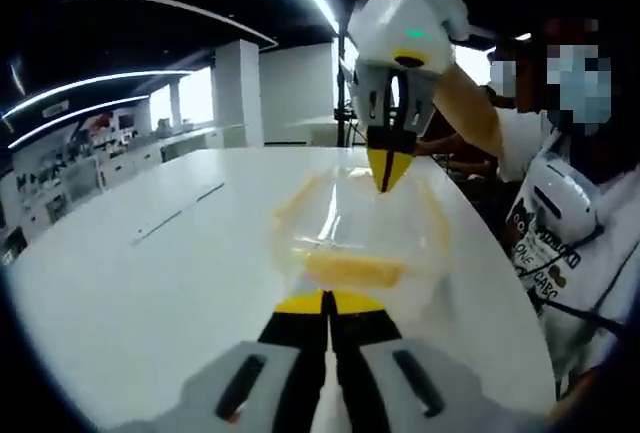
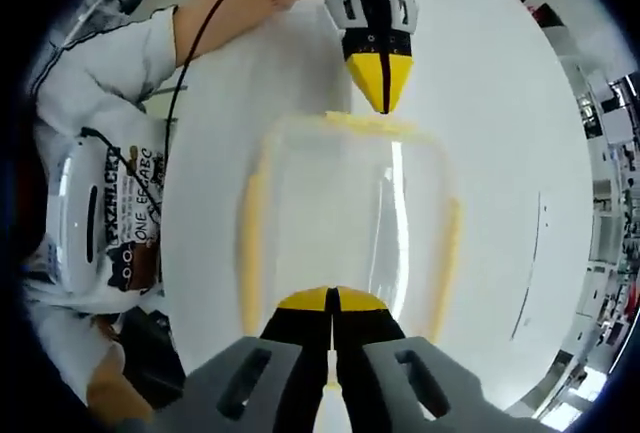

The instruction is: Snap each plastic latch of the storage box into its locked position after aligning the lid with the box until every specified latch is closed and the lid sits flush.

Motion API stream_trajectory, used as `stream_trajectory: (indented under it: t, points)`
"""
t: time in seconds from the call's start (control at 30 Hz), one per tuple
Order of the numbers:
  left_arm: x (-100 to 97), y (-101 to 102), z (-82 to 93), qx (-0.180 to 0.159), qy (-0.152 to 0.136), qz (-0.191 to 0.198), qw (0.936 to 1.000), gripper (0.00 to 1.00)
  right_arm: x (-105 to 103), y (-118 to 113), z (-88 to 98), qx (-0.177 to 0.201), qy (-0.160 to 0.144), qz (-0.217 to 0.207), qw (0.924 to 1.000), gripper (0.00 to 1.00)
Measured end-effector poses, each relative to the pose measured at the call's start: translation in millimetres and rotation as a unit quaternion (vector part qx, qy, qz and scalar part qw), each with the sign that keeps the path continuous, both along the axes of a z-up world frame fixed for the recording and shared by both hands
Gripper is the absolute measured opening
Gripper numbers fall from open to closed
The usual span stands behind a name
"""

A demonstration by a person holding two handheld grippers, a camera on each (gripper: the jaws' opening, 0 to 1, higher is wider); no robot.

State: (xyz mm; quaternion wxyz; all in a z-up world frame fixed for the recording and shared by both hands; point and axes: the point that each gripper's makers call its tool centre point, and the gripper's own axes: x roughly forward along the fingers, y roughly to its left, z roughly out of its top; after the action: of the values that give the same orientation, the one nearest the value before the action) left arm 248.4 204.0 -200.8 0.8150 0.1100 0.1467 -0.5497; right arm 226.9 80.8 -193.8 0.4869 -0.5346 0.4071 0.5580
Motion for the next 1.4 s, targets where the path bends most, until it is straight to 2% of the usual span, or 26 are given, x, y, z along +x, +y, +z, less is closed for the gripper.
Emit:
stream_trajectory:
  t: [0.13, 0.23, 0.3, 0.37, 0.43, 0.5, 0.6, 0.7, 0.9, 0.97, 1.07, 1.1, 1.17, 1.2, 1.23, 1.27, 1.4]
  points:
    - [-2.1, -8, 14.5, 0.008, -0.014, -0.011, 0.9998, 0.00, 0, -2, -0.9, 0.028, 0.020, 0.009, 0.9993, 0.00]
    - [0.5, -17, 24.3, 0.042, -0.025, -0.028, 0.9984, 0.00, 1, 0, -1.0, 0.073, 0.034, 0.002, 0.9967, 0.00]
    - [-3.5, -29, 30.7, 0.069, -0.036, -0.046, 0.9960, 0.00, 2, 0, -1.4, 0.097, 0.040, 0.000, 0.9945, 0.00]
    - [-5.0, -40, 36.6, 0.103, -0.040, -0.075, 0.9911, 0.00, 3, -3, -1.9, 0.124, 0.052, -0.004, 0.9909, 0.00]
    - [-3.8, -48, 39.6, 0.125, -0.037, -0.086, 0.9878, 0.00, 3, -7, -2.4, 0.137, 0.063, -0.001, 0.9885, 0.00]
    - [-3.5, -58, 41.5, 0.148, -0.034, -0.101, 0.9832, 0.00, 5, -8, -2.6, 0.155, 0.072, -0.024, 0.9850, 0.00]
    - [-5.8, -75, 43.7, 0.164, -0.028, -0.111, 0.9798, 0.00, 11, -12, -0.8, 0.172, 0.068, -0.028, 0.9824, 0.00]
    - [-7.6, -83, 40.5, 0.183, -0.020, -0.121, 0.9754, 0.00, 11, -11, 1.8, 0.189, 0.066, -0.028, 0.9793, 0.00]
    - [-8.6, -82, 19.2, 0.256, 0.024, -0.133, 0.9572, 0.00, 9, -6, -2.5, 0.194, 0.066, -0.020, 0.9785, 0.00]
    - [-9.7, -83, 16.6, 0.267, 0.031, -0.138, 0.9533, 0.00, 10, -6, -5.1, 0.192, 0.065, -0.020, 0.9789, 0.00]
    - [-13.3, -78, 6.8, 0.316, 0.047, -0.148, 0.9360, 0.00, 16, -7, -7.0, 0.200, 0.065, -0.029, 0.9772, 0.00]
    - [-12.7, -76, 4.8, 0.327, 0.049, -0.147, 0.9321, 0.00, 18, -7, -7.9, 0.203, 0.065, -0.034, 0.9764, 0.00]
    - [-13.2, -74, -3.4, 0.363, 0.058, -0.154, 0.9174, 0.00, 20, -7, -9.8, 0.206, 0.066, -0.040, 0.9756, 0.00]
    - [-13.2, -79, -2.0, 0.360, 0.055, -0.155, 0.9185, 0.00, 21, -7, -10.8, 0.207, 0.065, -0.043, 0.9753, 0.00]
    - [-13.8, -79, -1.3, 0.365, 0.058, -0.156, 0.9159, 0.00, 22, -7, -12.4, 0.207, 0.064, -0.045, 0.9753, 0.00]
    - [-13.5, -79, -2.9, 0.379, 0.059, -0.161, 0.9095, 0.00, 22, -8, -13.4, 0.207, 0.064, -0.047, 0.9752, 0.00]
    - [-11.7, -79, -3.9, 0.399, 0.086, -0.156, 0.8997, 0.00, 26, -8, -10.3, 0.218, 0.063, -0.058, 0.9721, 0.00]
